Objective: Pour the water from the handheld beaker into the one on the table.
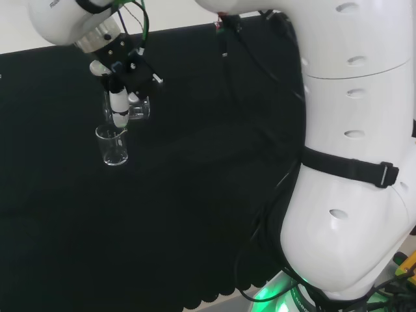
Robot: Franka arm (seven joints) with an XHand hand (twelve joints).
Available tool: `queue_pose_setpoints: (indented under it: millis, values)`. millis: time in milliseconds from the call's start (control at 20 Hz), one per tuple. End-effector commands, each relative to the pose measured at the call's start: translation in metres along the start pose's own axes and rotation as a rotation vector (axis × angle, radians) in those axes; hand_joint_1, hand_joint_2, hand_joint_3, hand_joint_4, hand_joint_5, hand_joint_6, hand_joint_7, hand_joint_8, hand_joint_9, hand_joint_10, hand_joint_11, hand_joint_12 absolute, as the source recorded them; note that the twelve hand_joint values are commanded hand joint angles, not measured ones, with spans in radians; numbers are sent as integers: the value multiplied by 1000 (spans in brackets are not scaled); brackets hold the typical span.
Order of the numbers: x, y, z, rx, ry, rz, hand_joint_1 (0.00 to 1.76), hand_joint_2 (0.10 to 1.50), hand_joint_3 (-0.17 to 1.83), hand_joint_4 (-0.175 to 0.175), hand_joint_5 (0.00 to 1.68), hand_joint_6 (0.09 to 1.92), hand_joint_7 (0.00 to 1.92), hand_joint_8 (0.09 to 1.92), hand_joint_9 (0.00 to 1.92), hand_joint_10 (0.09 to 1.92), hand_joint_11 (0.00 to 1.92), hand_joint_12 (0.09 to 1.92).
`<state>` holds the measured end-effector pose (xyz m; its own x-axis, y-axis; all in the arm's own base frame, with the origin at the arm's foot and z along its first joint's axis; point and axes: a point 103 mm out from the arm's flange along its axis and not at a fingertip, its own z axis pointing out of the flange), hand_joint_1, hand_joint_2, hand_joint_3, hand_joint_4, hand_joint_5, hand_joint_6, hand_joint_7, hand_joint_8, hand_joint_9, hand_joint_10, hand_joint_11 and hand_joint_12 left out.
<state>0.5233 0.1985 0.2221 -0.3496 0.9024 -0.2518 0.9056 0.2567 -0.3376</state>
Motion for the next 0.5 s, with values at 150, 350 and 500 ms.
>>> queue_pose_setpoints:
  millis: [150,350,500]
  values:
    - [-9,-6,-3,-96,151,-31,1326,651,555,-175,1463,233,1594,87,1537,87,1075,864]
    - [-12,-7,-4,-121,187,-40,1326,652,554,-175,1462,233,1594,87,1537,87,1077,865]
    - [-15,-7,-2,-129,224,-37,1326,652,553,-175,1462,233,1594,87,1537,87,1077,865]
